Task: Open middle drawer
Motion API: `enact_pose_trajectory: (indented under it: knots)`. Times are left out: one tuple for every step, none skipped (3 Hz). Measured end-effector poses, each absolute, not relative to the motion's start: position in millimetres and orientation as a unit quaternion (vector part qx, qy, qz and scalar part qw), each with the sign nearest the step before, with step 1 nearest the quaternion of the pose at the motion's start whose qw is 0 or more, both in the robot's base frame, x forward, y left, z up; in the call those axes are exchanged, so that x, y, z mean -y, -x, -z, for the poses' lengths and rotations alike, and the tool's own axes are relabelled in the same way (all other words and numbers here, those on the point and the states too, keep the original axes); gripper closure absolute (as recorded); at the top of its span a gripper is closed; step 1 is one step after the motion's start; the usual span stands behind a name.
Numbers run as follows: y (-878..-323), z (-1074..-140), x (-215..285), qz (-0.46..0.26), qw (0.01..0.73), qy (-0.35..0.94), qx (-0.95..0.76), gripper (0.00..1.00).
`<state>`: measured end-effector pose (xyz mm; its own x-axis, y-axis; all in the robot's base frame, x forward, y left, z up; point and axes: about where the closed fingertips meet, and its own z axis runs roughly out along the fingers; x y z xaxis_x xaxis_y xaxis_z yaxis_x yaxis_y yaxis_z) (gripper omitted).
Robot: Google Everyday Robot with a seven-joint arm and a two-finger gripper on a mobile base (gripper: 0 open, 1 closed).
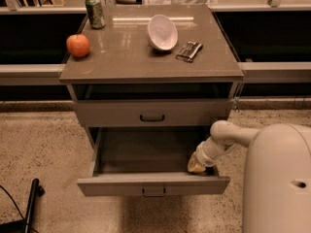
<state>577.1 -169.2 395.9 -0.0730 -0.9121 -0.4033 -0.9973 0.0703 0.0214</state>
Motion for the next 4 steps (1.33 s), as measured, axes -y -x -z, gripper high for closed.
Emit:
enact_pose_trajectory:
  knots:
    - [-554.1, -387.3, 158.3, -0.168, 0.13, 0.669, -0.712, 1.0]
    - [-554.9, -387.2, 157.8, -0.169, 0.129, 0.669, -0.712, 1.0]
    - [-539.1, -389.7, 154.2, -0.177, 0.123, 0.67, -0.711, 1.0]
    - [-523.1, -405.8, 147.6, -0.178, 0.126, 0.672, -0.708, 1.0]
